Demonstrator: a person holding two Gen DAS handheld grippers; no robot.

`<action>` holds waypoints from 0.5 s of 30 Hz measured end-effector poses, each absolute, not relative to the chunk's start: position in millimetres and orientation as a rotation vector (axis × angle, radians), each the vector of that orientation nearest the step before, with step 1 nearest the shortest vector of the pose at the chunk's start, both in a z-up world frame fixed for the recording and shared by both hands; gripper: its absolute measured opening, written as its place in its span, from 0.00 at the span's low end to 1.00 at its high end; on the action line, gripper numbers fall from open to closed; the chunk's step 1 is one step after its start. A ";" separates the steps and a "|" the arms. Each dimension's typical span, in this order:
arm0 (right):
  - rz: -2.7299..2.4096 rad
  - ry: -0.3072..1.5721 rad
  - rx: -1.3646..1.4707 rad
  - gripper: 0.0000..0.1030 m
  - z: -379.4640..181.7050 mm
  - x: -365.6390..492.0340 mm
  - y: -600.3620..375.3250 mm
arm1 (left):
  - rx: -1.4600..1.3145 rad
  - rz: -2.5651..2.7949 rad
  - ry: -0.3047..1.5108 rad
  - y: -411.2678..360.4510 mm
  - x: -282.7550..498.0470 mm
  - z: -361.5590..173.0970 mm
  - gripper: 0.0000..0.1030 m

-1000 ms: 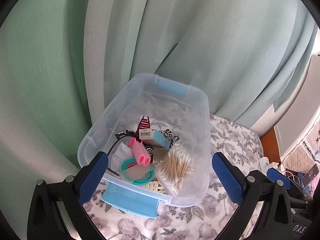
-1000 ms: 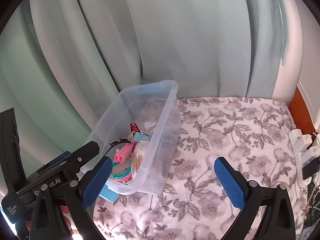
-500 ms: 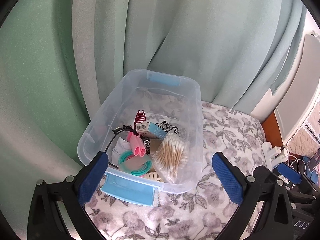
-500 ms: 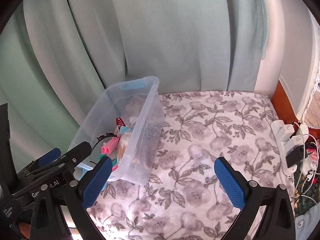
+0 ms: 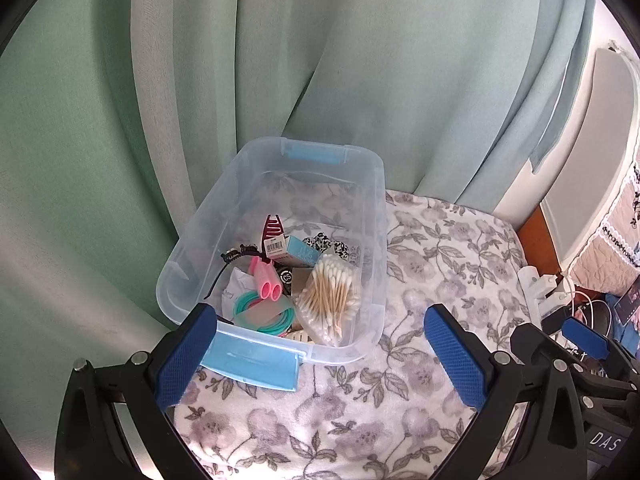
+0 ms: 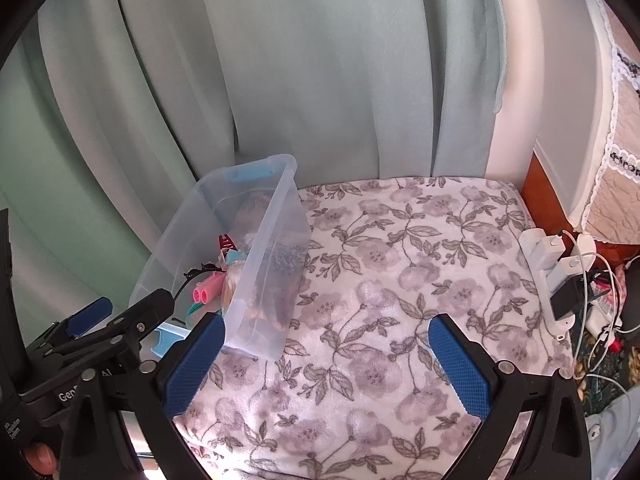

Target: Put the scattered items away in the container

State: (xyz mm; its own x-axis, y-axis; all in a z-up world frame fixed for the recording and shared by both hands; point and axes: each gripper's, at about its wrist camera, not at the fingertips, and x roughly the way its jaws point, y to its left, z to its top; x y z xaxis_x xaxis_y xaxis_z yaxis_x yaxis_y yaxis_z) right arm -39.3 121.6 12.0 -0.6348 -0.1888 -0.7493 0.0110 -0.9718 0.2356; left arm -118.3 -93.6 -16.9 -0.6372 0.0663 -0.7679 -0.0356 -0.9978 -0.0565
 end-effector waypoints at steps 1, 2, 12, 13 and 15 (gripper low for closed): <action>-2.723 -0.319 1.290 1.00 13.2 -38.0 121.8 | -1.312 2.792 -0.049 -93.3 -117.1 -15.0 1.00; -2.722 -0.320 1.291 1.00 14.6 -36.6 122.0 | -1.311 2.792 -0.044 -93.2 -115.7 -13.2 1.00; -2.737 -0.311 1.286 1.00 27.9 -24.9 124.3 | -1.318 2.774 -0.028 -92.4 -106.2 -3.0 1.00; -2.737 -0.315 1.286 1.00 29.1 -23.9 125.0 | -1.317 2.770 -0.026 -92.7 -105.4 -2.3 1.00; -2.740 -0.326 1.291 1.00 31.4 -21.9 126.1 | -1.318 2.766 -0.023 -92.6 -103.1 -0.4 1.00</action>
